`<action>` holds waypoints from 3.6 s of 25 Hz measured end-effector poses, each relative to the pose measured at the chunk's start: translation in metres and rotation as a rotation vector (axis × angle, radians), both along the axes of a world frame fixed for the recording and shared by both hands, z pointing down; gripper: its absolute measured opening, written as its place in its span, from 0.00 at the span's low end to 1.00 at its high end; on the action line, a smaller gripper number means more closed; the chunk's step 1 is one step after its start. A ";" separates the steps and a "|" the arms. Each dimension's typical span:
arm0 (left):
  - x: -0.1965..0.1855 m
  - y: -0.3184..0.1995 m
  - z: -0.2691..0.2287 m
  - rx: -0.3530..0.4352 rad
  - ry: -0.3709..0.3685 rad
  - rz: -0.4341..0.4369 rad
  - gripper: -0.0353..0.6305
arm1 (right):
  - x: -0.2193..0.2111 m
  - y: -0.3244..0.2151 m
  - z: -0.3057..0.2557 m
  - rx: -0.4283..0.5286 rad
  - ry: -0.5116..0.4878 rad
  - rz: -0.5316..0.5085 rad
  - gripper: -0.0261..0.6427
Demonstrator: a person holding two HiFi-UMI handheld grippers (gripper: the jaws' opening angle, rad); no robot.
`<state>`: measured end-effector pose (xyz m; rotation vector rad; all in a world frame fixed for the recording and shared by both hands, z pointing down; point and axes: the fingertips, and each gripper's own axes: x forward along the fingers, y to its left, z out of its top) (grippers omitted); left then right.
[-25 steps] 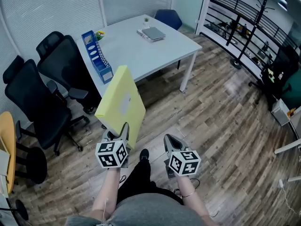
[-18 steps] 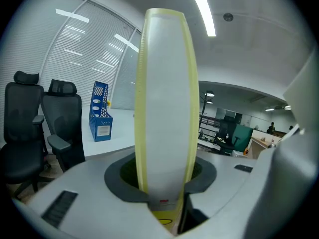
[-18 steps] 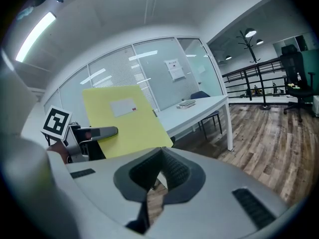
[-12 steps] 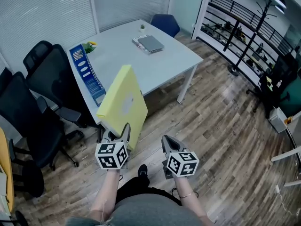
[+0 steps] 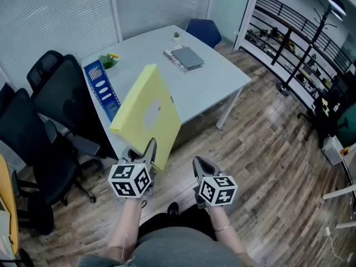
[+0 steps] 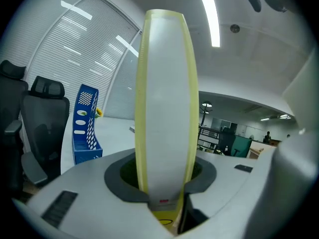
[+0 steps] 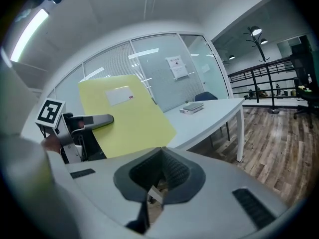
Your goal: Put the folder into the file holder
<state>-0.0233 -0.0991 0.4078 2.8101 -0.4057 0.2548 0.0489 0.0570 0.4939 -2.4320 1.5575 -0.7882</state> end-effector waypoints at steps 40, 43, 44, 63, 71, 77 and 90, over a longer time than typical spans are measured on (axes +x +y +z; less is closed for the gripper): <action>-0.050 -0.069 -0.128 0.255 0.101 -0.835 0.29 | 0.034 -0.206 -0.009 0.014 -0.024 -0.872 0.05; -0.058 -0.068 -0.135 0.281 0.087 -0.878 0.29 | 0.031 -0.206 -0.008 0.013 -0.018 -0.901 0.05; -0.059 -0.068 -0.138 0.288 0.088 -0.889 0.29 | 0.031 -0.206 -0.008 0.011 -0.016 -0.907 0.05; -0.058 -0.102 -0.174 0.411 0.115 -1.005 0.29 | 0.056 -0.209 -0.011 0.019 -0.009 -0.893 0.05; -0.042 -0.134 -0.181 0.402 0.153 -0.981 0.29 | 0.075 -0.219 -0.011 0.016 -0.004 -0.836 0.05; -0.028 -0.155 -0.178 0.410 0.126 -0.963 0.29 | 0.084 -0.224 -0.008 0.009 -0.023 -0.795 0.05; -0.026 -0.197 -0.163 0.387 0.097 -0.961 0.29 | 0.086 -0.238 -0.003 -0.011 -0.024 -0.758 0.05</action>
